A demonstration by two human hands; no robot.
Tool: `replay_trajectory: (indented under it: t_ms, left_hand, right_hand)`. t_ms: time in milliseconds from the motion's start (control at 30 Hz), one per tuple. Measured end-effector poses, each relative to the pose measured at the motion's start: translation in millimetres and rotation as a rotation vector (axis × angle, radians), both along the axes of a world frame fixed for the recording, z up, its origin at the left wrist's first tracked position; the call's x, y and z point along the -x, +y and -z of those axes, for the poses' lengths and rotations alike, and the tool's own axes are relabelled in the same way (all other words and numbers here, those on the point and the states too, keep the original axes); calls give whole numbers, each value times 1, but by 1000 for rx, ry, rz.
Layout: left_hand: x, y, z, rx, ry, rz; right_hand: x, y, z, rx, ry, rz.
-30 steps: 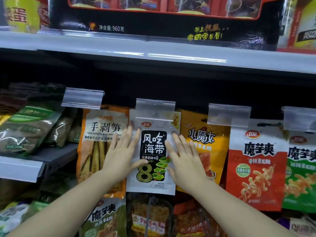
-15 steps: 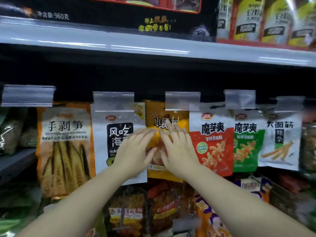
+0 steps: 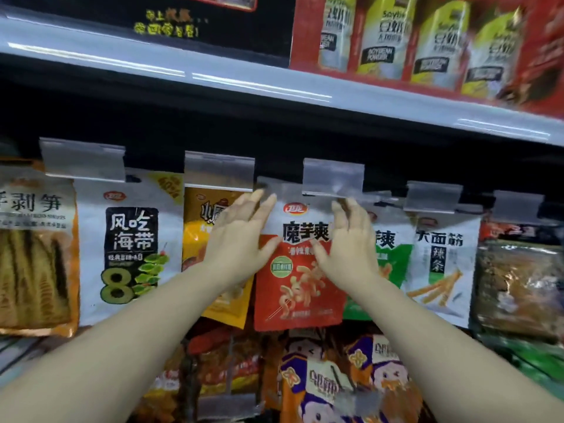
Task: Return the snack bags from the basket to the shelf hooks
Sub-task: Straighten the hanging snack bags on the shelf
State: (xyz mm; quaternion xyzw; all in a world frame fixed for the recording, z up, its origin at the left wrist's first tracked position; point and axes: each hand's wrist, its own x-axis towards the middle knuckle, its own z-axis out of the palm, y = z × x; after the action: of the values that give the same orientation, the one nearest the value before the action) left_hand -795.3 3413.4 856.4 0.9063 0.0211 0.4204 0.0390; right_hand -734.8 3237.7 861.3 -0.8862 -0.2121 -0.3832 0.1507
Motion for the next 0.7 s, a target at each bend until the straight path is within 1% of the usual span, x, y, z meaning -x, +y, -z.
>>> replay_trajectory:
  t_ms: [167,367,467,700]
  left_hand:
    - [-12,-22,-3,-16,100,-201]
    - [-23,-36,-7,-85,175,-345]
    - [-25,-34,-14,-104,222,-375]
    - [-32,-29,-14,-110,248,-363]
  right_hand:
    - [-27,-20,-18,157,-5,-84]
    - [-30,-23,-23,256,-30,-117]
    - [-32,-22,-25,286,-24,-92]
    - [-34,-17,-25,281,-16,-57]
